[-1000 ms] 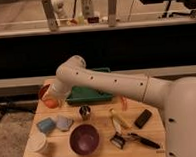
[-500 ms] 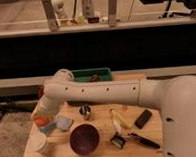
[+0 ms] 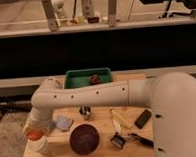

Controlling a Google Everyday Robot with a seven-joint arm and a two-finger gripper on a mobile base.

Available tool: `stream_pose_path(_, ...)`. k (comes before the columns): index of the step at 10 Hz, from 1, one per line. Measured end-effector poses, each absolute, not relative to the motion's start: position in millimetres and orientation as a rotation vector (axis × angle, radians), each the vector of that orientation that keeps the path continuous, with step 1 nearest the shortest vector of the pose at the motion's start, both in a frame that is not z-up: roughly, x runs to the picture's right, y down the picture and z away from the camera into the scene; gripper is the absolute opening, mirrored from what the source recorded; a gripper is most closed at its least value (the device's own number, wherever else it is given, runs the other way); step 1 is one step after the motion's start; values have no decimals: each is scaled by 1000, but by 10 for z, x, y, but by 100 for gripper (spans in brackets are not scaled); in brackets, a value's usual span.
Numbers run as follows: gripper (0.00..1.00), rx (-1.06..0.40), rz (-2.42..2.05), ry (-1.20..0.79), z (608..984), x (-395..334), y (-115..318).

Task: Place apple in paper cup

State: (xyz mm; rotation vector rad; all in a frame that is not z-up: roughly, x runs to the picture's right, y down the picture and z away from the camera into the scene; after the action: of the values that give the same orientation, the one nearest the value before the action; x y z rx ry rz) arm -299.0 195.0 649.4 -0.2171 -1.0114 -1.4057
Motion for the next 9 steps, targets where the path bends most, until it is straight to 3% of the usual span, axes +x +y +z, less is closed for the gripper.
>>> stream_pose_path(9,2,-301,-1512,-943,6550,-3157,2102)
